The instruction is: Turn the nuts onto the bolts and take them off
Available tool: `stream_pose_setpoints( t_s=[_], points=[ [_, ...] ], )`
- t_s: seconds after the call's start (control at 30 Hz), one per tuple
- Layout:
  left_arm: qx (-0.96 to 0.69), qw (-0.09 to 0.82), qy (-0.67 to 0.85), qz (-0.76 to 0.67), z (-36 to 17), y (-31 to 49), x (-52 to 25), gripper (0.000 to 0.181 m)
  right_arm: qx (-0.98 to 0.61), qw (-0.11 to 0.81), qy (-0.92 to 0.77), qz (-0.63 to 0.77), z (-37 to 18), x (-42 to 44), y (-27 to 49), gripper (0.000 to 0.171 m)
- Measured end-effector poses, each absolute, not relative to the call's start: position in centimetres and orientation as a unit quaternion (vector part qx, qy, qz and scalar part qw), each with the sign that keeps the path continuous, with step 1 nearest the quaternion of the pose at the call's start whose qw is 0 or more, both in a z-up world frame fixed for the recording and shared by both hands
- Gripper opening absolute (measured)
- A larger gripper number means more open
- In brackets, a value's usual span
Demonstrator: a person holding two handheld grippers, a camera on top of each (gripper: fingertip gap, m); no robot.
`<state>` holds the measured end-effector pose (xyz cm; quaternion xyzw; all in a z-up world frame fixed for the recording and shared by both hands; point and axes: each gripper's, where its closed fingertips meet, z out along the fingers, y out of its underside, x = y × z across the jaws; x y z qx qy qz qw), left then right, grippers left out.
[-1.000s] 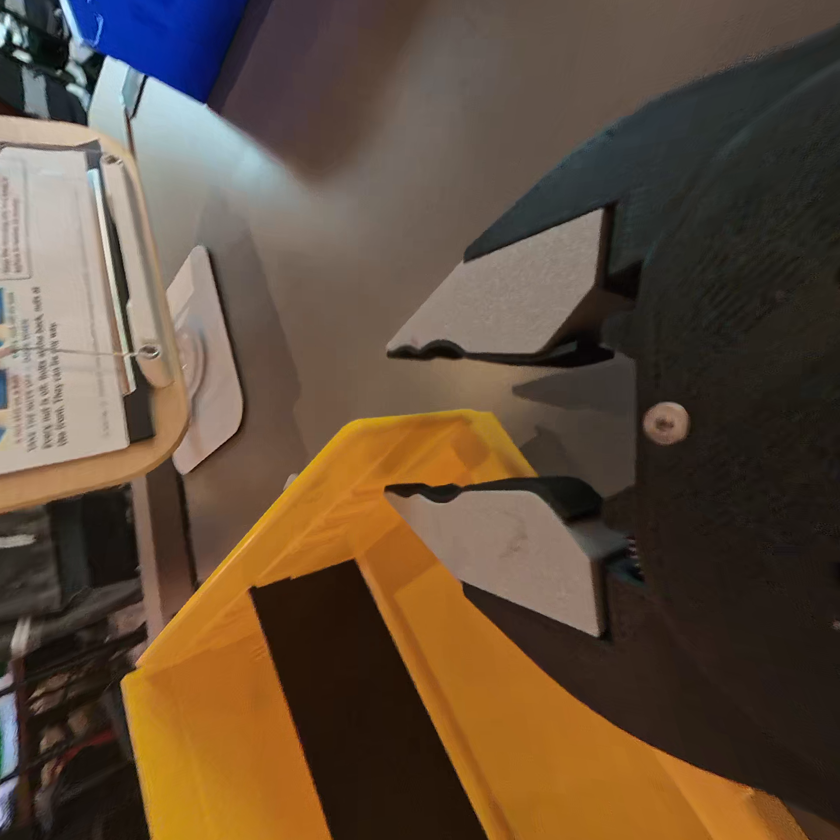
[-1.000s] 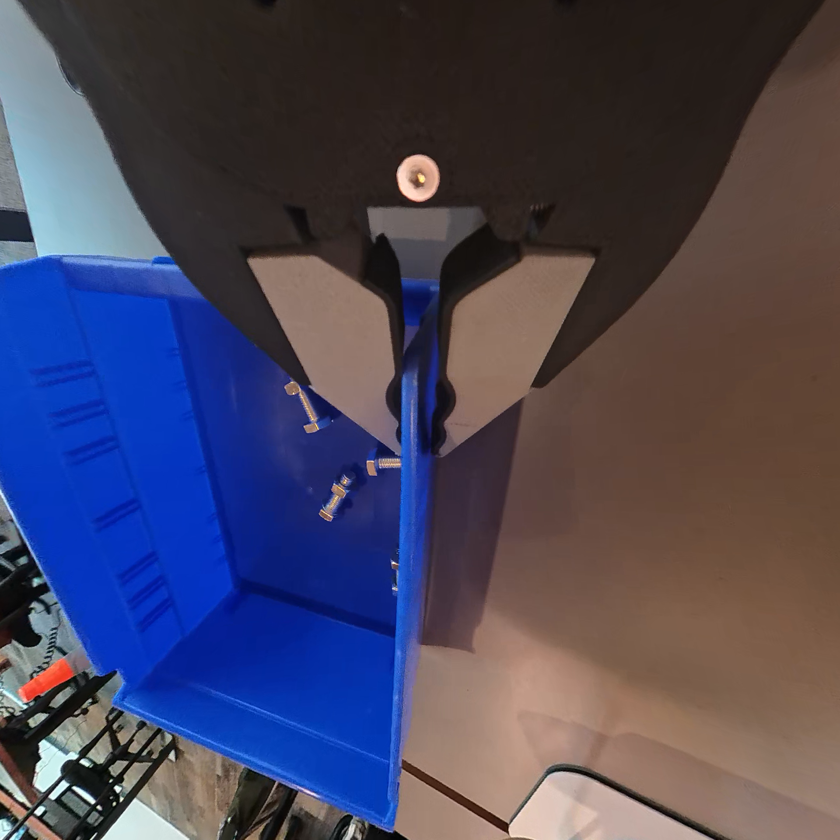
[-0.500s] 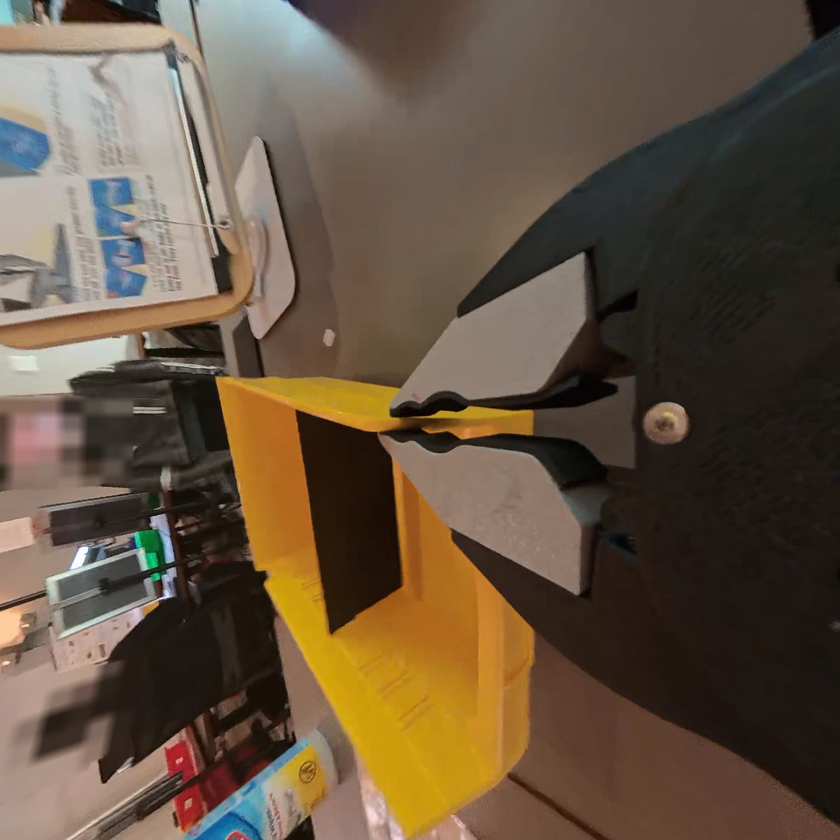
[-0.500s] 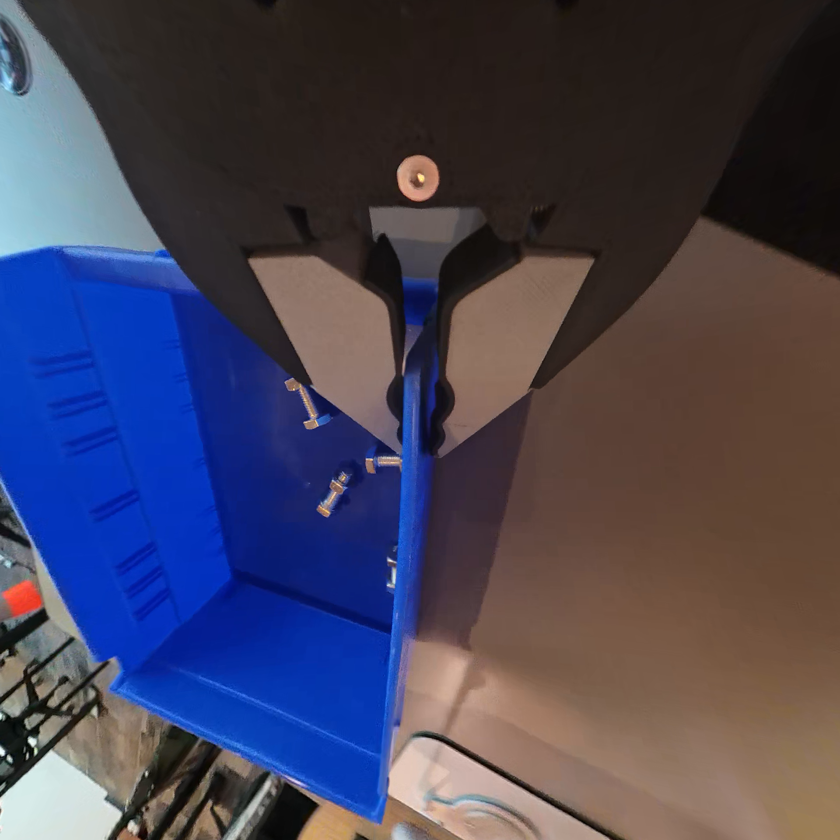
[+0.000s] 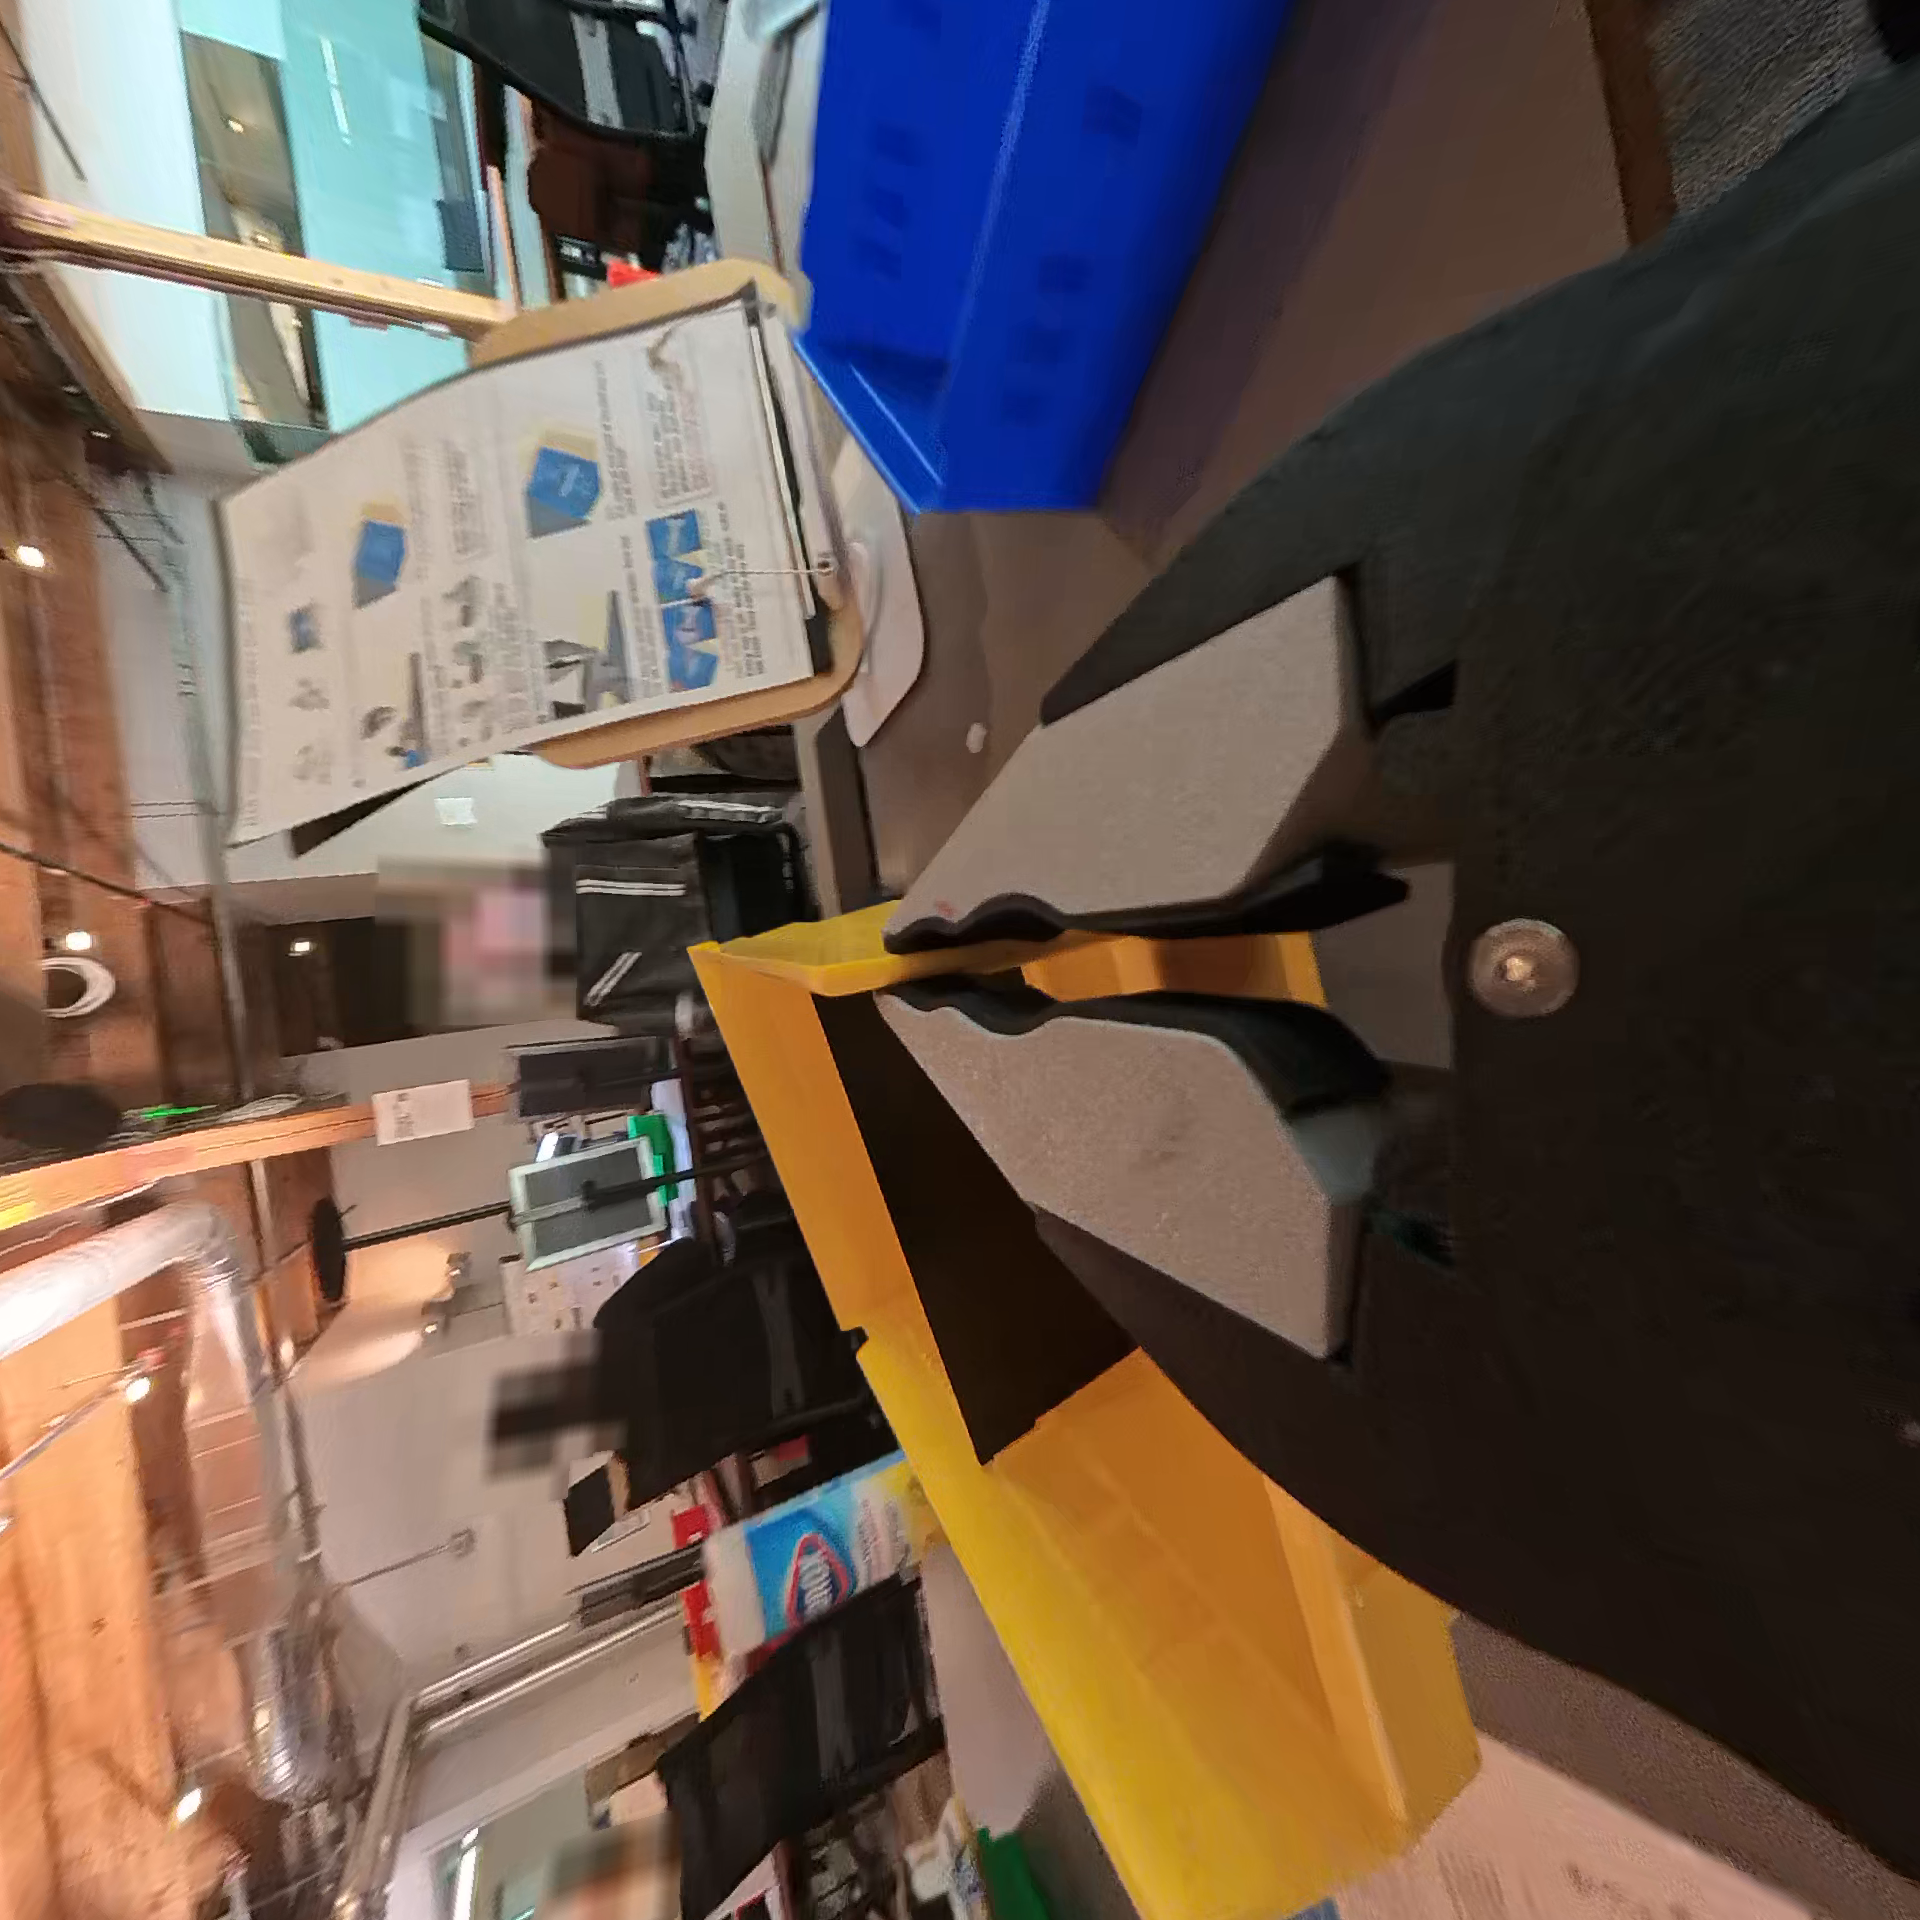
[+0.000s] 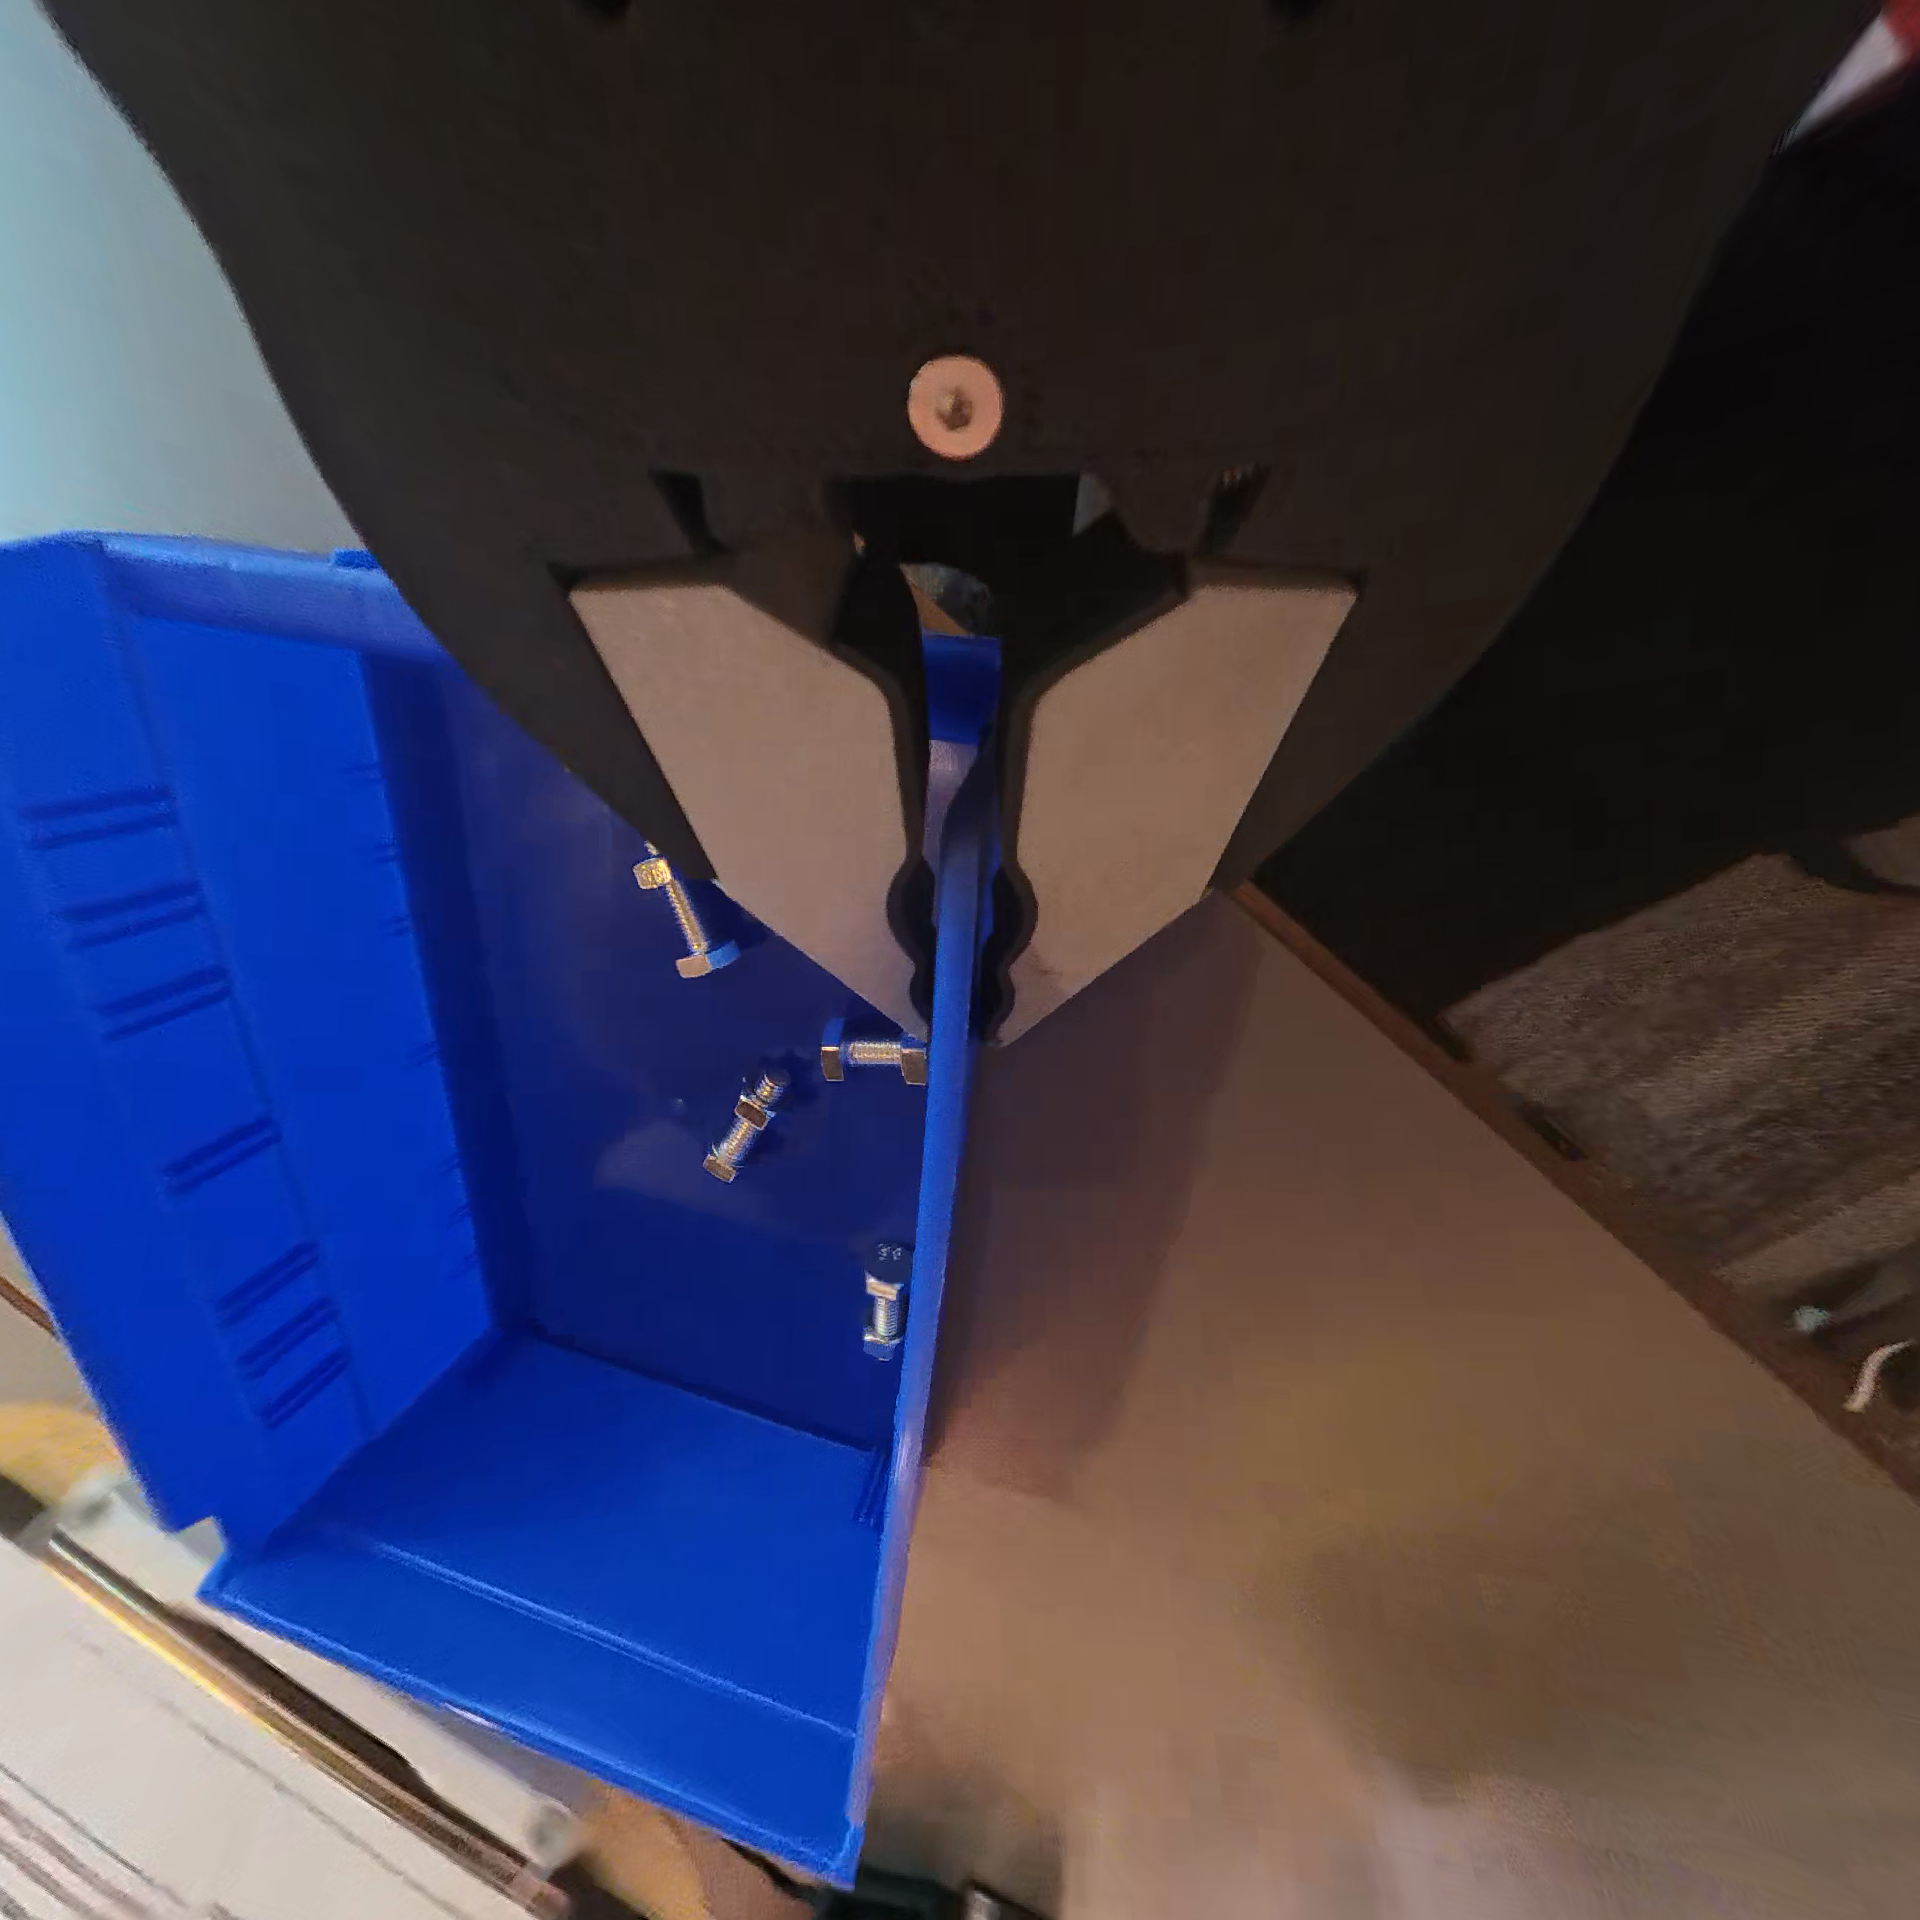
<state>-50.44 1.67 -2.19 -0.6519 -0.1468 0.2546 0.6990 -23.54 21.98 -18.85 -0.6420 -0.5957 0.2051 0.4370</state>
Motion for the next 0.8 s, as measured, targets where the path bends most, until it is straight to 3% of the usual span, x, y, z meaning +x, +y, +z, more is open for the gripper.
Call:
stream_pose_setpoints(
  t_s=[0.23,0.33,0.43,0.6,0.8],
  points=[
    [-0.612,0.707,-0.140,0.326,2.0,-3.5,-49.6,0.001,-0.593,0.468,-0.598,0.268,-17.8,-37.0,10.4,0.011],
    [-0.607,0.701,-0.142,0.346,2.1,-4.9,-49.7,0.001,-0.602,0.424,-0.598,0.317,-17.6,-41.8,6.1,0.026],
    [-0.610,0.691,-0.148,0.359,2.0,-6.0,-50.0,0.000,-0.595,0.400,-0.596,0.361,-15.7,-42.9,4.5,0.056],
    [-0.604,0.686,-0.159,0.374,2.1,-7.3,-50.1,0.001,-0.579,0.432,-0.582,0.374,-13.4,-41.1,4.4,0.046],
    [-0.603,0.682,-0.157,0.383,2.8,-8.1,-48.2,0.001,-0.559,0.437,-0.586,0.390,-12.7,-39.1,2.9,0.046]
  ],
)
